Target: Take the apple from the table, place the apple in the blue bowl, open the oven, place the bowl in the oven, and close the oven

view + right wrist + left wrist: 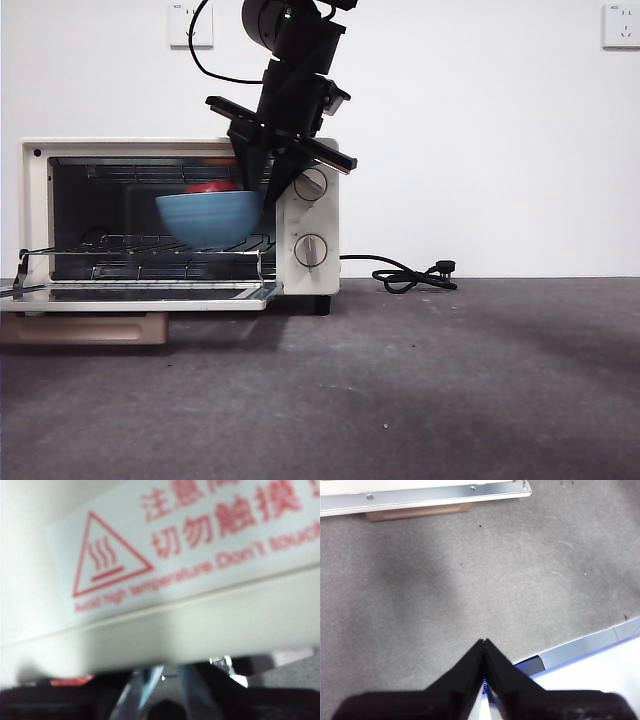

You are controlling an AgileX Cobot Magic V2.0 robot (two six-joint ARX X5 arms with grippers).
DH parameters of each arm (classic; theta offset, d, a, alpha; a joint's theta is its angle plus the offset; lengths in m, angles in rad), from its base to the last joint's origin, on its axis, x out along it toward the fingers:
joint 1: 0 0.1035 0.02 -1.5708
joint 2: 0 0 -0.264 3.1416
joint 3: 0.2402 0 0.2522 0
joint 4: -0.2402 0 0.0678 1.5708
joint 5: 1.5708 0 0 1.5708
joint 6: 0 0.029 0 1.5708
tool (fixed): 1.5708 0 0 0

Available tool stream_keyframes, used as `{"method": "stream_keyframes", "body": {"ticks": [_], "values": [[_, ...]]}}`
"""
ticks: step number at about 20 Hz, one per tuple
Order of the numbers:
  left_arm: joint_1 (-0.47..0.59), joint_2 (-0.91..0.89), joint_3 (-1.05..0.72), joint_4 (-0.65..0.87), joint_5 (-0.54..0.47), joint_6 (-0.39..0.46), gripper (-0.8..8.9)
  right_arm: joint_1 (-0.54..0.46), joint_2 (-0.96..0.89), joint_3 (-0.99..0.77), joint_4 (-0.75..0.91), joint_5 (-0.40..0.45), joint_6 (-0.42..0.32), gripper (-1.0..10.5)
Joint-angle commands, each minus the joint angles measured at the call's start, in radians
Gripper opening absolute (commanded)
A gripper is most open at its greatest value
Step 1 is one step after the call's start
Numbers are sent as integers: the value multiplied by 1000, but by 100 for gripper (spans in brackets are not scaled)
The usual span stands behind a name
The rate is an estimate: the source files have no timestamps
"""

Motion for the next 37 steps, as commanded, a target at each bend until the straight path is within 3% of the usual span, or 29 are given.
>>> {"method": "stream_keyframes", "body": {"ticks": [1,6,17,20,22,24,26,27,32,34,37], "values": [[-2,-1,-7,1,-1,-3,-5,3,16,4,2,14,-16,162],[-2,-1,-7,-1,-6,-2,-5,3,13,5,0,29,-61,159],[-2,8,-7,-2,-60,32,-6,13,-116,6,-7,108,-324,158],[-2,32,-7,-3,-81,59,-6,24,-202,6,-29,108,-437,158],[0,57,-7,-3,-107,71,-6,40,-271,6,-84,110,-553,158],[18,96,-7,6,-116,110,-8,68,-340,6,-168,179,-681,158],[64,135,-7,45,-111,161,-8,98,-393,6,-251,277,-750,154],[97,161,-7,72,-99,188,-8,112,-415,6,-284,280,-761,154],[348,326,-7,183,89,287,-8,158,-525,4,-288,181,-855,149],[471,397,-7,253,233,286,-8,169,-573,1,-289,182,-869,-23],[639,510,-7,332,346,277,-8,182,-687,-68,-290,182,-869,-7]]}}
